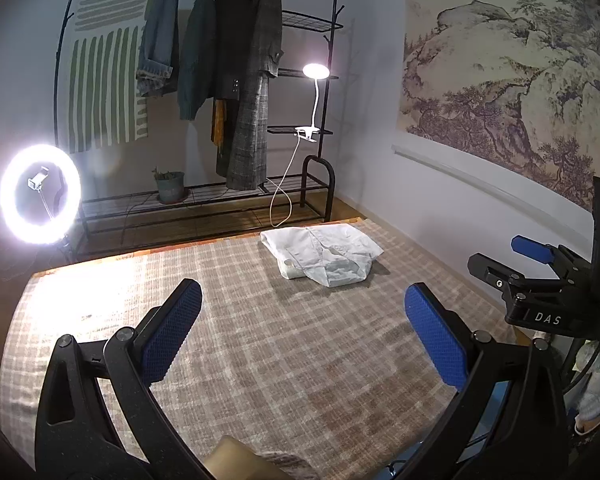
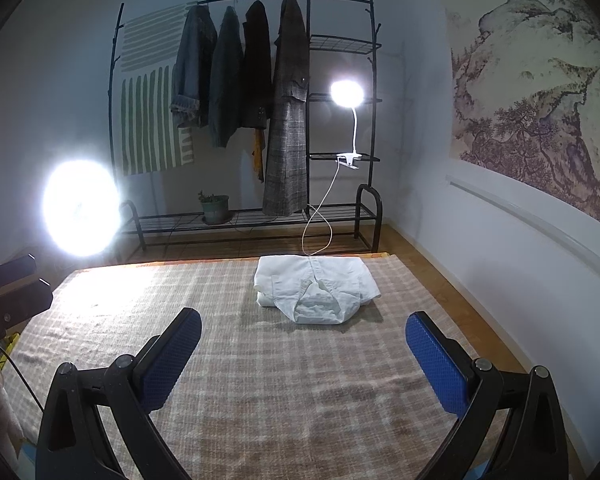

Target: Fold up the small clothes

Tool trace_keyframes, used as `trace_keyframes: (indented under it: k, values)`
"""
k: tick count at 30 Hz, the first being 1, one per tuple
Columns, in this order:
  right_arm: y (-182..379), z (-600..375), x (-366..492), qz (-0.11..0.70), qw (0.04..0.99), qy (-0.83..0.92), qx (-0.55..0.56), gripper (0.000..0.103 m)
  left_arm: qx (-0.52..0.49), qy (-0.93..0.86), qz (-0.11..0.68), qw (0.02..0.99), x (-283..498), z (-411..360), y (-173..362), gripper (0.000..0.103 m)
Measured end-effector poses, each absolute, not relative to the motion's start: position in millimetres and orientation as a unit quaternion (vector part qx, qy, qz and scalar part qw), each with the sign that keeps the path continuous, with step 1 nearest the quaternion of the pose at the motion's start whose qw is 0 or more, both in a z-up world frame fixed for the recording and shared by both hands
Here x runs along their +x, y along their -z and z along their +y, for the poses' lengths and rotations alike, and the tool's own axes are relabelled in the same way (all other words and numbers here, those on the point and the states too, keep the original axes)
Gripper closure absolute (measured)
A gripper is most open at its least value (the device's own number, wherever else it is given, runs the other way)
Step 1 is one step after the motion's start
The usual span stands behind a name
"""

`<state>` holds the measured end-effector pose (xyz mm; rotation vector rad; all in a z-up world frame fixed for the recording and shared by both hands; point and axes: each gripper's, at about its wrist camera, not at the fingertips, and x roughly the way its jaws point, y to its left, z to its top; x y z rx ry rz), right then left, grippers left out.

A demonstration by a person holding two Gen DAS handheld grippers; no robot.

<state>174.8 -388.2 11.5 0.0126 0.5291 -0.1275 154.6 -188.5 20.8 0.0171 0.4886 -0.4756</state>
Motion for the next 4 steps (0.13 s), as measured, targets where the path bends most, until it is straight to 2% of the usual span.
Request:
trace_keyframes:
  k: [4]
  values:
    - [-8.6, -389.2, 177.0, 0.264, 0.963, 0.061, 0.008, 0.0, -0.003, 0.244, 0.239, 0.94, 157.7, -187.6, -17.8, 0.0]
